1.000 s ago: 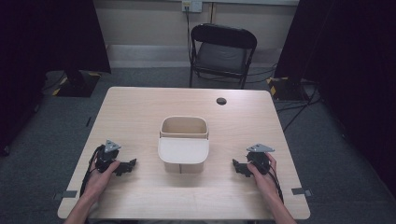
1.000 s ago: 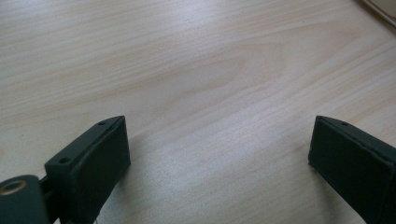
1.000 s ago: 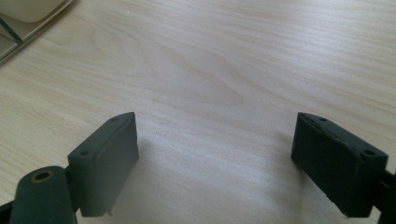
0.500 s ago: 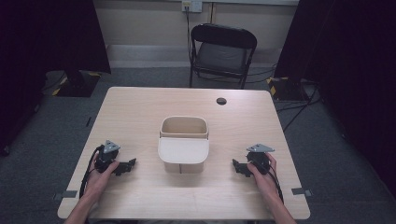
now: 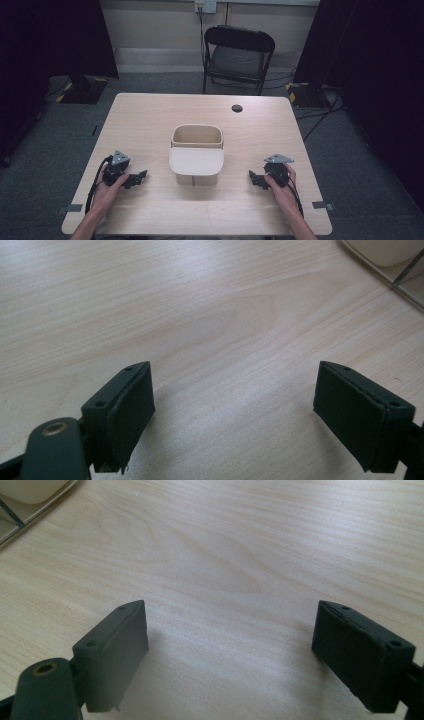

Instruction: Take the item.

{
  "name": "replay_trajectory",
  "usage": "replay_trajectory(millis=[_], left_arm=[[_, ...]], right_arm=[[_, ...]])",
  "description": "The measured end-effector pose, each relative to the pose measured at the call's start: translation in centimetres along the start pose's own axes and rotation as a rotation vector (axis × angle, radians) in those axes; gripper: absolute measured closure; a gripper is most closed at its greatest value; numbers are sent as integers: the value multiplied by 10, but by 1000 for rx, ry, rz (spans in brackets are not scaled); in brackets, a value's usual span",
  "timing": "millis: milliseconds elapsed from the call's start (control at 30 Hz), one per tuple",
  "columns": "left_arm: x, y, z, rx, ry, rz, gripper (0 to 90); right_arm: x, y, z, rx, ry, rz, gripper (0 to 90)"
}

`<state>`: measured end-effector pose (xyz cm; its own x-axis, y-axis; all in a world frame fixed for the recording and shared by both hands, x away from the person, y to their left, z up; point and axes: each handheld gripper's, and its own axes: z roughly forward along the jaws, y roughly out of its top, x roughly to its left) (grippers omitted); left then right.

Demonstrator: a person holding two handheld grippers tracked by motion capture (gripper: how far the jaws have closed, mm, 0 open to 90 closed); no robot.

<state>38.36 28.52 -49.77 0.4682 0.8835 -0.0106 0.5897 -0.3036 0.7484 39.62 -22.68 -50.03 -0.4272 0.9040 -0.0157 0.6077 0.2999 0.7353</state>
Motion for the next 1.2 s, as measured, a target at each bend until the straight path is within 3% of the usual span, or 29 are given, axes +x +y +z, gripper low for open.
replay_trajectory(millis=[467, 967, 1200], left_arm=[[-8, 5, -7, -46, -38, 23, 163], [-20, 13, -12, -83, -118, 44, 166], [-31, 17, -14, -96, -151, 85, 193]], right_arm=[[0, 0, 0, 0, 0, 0, 142], [0, 0, 0, 0, 0, 0, 141], [0, 0, 0, 0, 0, 0, 141]])
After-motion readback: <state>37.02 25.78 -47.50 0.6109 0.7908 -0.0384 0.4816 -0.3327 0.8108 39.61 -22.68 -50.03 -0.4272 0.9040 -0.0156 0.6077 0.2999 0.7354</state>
